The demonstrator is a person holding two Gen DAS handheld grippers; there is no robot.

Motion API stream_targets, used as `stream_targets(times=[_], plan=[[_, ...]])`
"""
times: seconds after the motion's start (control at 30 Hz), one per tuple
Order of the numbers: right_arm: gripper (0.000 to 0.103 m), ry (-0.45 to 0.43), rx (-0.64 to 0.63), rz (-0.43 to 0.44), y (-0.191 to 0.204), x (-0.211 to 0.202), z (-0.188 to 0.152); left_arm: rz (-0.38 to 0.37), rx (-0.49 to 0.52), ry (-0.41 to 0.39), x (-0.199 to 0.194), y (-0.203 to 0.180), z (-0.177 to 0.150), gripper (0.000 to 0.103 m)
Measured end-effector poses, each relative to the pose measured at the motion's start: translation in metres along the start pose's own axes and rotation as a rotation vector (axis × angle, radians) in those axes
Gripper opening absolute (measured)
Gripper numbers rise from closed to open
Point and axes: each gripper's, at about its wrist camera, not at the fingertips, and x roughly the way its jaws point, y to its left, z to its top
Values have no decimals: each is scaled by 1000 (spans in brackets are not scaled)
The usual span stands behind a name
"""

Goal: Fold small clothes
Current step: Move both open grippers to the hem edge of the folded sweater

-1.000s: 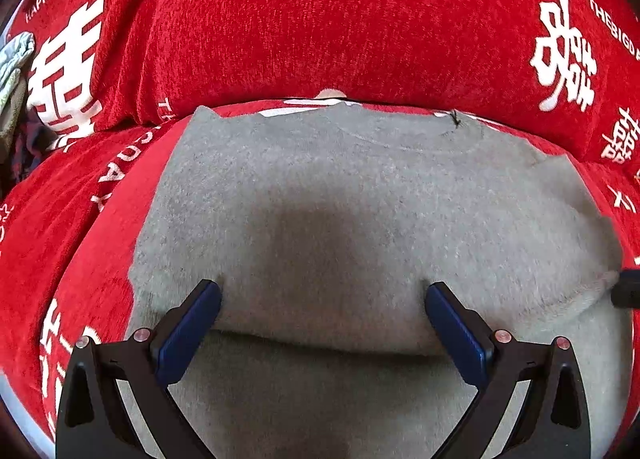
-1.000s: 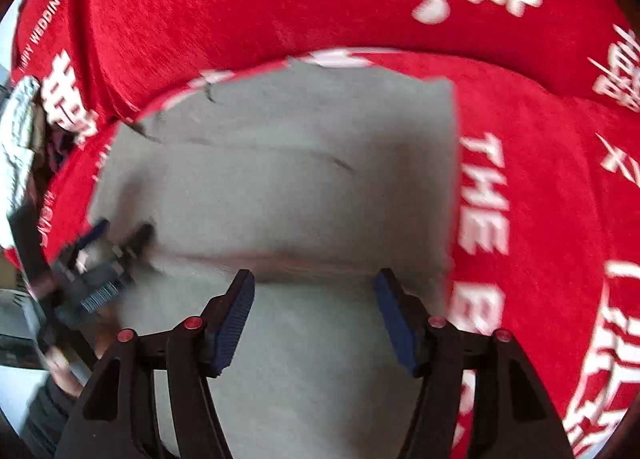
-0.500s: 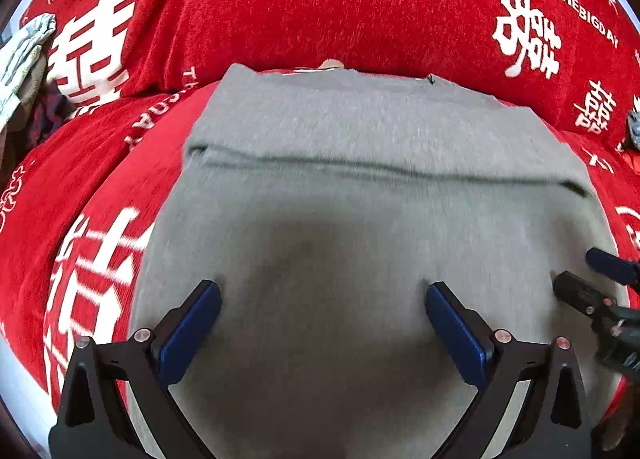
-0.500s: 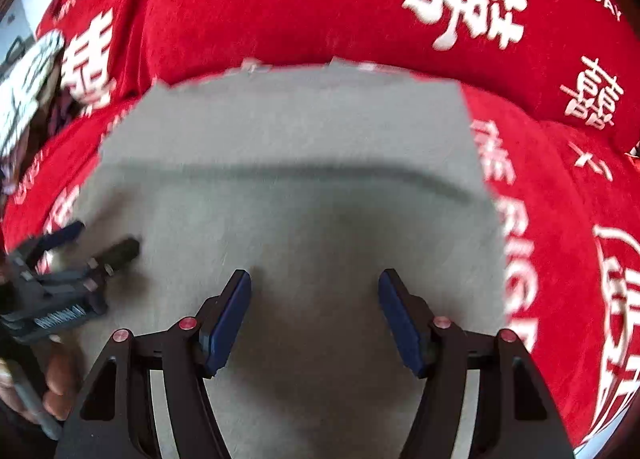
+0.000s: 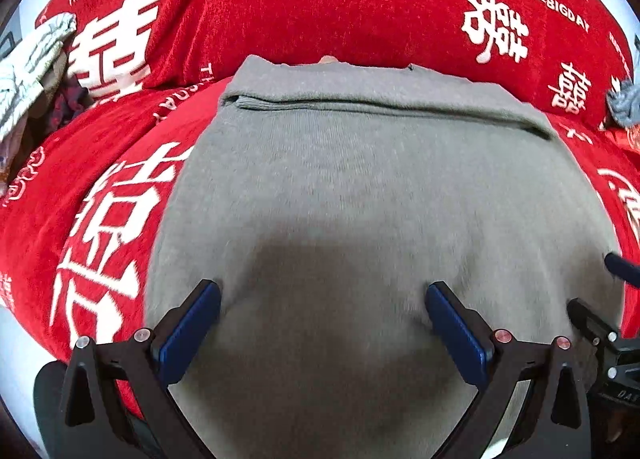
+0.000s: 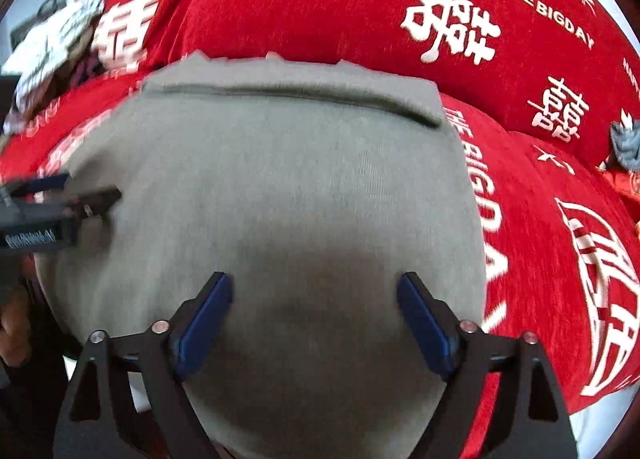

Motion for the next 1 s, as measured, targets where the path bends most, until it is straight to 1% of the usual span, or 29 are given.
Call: stream_targets(times=[0.07,0.1,0.23,0.27,0.33,0.4,0.47,0.53,0.57,0.6,0.67,0.7,0.73,0.8,0.83,0.87,0.9,0.93,0.97,1.0], plan=[[88,12,1,6,-2,-3,-8,-28,-29,15,-3,5,-8,103],[88,25,-2,4,-4,-5,-11,-27,-24,28,-4,5,-11,103],[89,63,3,-26,-13,-9,-21,9,20,40,-8,0,-19,103],[89,69,14,-21,-16,-10,-22,14,21,46,-9,0,-20,103],[91,83,14,-53,-19,-13,-25,18,6,66,-11,6,-22,103],[91,102,45,-54,-23,-17,-25,9,-35,82,-15,18,-22,103],[91,111,90,-61,-29,-24,-27,-12,-97,71,-22,36,-23,103],[91,110,130,-31,-35,-29,-33,-45,-181,85,-25,60,-26,103],[91,128,173,-4,-40,-28,-38,-61,-213,106,-23,70,-28,103],[91,142,196,20,-42,-27,-40,-92,-247,139,-18,80,-32,103],[91,173,228,70,-41,-21,-47,-117,-284,193,-8,89,-39,103],[91,182,225,60,-37,-17,-50,-130,-301,220,-2,91,-43,103],[91,181,203,35,-33,-15,-50,-126,-298,221,-2,89,-45,103],[91,176,189,21,-29,-15,-49,-122,-263,209,-3,80,-43,103],[86,167,192,22,-28,-15,-49,-126,-244,205,-4,75,-42,98],[76,152,193,13,-27,-18,-49,-116,-219,198,-6,68,-42,93],[71,143,190,12,-26,-20,-48,-97,-187,184,-9,61,-41,85],[58,132,185,18,-26,-22,-48,-95,-152,169,-13,54,-41,76],[42,122,181,26,-26,-24,-47,-96,-136,160,-16,50,-40,70],[34,115,178,40,-26,-25,-46,-101,-128,152,-19,48,-39,57]])
